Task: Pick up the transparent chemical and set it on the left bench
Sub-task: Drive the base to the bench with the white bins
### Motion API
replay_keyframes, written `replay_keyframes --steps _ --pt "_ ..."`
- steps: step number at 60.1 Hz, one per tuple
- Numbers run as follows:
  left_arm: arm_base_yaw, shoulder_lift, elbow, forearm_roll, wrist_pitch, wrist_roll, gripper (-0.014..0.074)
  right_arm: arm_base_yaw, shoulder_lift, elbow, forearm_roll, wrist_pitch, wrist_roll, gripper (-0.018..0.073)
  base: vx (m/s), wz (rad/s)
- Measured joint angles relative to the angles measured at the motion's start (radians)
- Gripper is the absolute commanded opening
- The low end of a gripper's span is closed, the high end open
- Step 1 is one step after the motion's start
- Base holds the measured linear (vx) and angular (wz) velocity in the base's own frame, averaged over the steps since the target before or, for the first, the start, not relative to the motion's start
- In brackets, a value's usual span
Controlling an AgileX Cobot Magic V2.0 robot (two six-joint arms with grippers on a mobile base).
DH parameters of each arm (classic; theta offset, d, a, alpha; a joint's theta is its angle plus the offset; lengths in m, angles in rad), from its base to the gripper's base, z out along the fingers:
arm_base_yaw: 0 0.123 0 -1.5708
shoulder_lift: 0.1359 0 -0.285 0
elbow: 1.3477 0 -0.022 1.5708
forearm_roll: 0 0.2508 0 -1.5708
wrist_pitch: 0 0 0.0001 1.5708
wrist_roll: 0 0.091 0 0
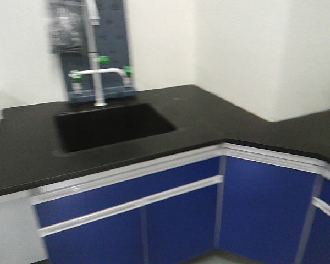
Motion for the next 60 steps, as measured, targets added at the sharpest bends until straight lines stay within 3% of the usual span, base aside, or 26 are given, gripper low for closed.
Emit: replay_keyframes --steps 35,60 --pt "0.0 0.0 0.0 0.0 0.0 0.0 -0.0003 0.0 0.0 0.0 0.0 0.0 0.0 -0.0003 0.11 0.88" --pt "0.0 0.0 0.0 0.0 0.0 0.0 -0.0003 0.0 0.0 0.0 0.0 0.0 0.0 -0.0003 0.22 0.48"
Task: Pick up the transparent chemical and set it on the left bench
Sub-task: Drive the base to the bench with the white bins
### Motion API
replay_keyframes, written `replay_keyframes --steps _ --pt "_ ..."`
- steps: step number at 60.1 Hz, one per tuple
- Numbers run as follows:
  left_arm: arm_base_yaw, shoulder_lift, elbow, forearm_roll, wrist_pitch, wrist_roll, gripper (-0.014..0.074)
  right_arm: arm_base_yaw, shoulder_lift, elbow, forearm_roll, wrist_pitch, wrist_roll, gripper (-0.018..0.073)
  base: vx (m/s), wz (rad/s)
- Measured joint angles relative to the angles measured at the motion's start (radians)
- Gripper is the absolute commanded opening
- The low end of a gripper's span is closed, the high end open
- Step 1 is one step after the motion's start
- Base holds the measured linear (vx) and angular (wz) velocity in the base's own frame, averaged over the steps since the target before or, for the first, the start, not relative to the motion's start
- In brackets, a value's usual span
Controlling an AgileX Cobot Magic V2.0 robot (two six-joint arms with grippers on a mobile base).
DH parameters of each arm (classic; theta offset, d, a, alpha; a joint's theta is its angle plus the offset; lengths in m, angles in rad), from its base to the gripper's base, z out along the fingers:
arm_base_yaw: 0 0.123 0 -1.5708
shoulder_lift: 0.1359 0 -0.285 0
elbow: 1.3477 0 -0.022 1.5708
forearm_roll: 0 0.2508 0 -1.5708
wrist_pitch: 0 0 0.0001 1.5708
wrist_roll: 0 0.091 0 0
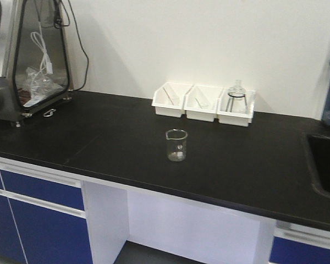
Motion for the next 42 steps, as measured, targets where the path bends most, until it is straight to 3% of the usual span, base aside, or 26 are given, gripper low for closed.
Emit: replay_keyframes --steps 42 --pt "0.0 0.0 0.0 0.0 0.0 0.0 -0.0003 0.0 0.0 0.0 0.0 0.0 0.0 -0.0003 0.36 -0.1"
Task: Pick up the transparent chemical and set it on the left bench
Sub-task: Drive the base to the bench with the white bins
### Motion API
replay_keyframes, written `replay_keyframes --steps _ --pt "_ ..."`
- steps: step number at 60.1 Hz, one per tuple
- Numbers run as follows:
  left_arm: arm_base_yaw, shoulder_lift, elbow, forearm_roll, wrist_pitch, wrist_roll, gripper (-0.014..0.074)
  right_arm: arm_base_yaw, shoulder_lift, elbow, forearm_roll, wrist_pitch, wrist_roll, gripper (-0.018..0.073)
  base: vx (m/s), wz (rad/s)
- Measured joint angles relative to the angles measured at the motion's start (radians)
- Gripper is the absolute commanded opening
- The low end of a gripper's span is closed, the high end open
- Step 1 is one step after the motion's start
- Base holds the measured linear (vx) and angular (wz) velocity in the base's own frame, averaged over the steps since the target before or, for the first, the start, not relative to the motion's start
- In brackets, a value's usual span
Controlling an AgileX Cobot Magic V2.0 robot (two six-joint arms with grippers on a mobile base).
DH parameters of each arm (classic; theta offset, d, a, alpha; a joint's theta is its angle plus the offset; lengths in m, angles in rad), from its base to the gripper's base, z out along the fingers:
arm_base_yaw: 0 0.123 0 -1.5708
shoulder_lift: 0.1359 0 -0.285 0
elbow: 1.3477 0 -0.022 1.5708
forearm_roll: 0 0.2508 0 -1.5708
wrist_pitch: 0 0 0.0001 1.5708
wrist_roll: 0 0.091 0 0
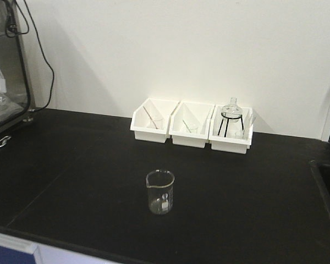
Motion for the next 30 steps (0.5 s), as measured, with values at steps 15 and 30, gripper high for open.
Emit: replay_keyframes --steps 15,30 --pt "0.0 0.0 0.0 0.0 0.0 0.0 -0.0003 0.0 0.0 0.0 0.0 0.0 0.0 -0.0003 0.32 -0.02" --pt "0.0 0.0 0.0 0.0 0.0 0.0 -0.0003 0.0 0.0 0.0 0.0 0.0 0.0 -0.0003 0.28 -0.03"
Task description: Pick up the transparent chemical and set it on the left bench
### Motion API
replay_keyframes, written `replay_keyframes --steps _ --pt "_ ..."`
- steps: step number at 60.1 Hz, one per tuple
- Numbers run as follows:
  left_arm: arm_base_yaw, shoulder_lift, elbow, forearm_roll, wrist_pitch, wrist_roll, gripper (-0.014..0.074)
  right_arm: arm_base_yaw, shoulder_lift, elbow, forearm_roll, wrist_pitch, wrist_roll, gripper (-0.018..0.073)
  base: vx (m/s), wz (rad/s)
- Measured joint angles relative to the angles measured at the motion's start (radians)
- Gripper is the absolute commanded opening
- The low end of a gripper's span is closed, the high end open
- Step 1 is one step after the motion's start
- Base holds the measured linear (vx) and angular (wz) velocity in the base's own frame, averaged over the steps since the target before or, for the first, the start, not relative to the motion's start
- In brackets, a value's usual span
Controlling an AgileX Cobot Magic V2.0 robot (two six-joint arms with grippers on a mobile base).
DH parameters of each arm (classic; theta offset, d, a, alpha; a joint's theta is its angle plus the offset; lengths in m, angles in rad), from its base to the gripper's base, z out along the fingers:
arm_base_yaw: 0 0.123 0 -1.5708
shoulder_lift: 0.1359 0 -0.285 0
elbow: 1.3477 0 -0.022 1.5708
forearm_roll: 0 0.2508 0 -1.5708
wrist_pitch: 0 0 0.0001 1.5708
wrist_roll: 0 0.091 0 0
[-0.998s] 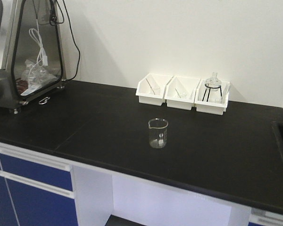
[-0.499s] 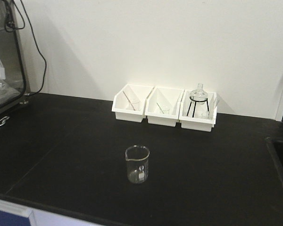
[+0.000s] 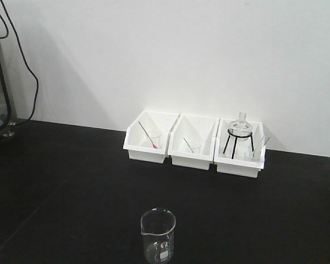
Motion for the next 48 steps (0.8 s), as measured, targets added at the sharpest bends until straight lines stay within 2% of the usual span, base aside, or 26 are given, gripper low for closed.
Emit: replay_keyframes --steps 48 --pt "0.0 0.0 0.0 0.0 0.0 0.0 -0.0003 0.0 0.0 0.0 0.0 -0.005 0.0 -0.0003 0.12 -0.04"
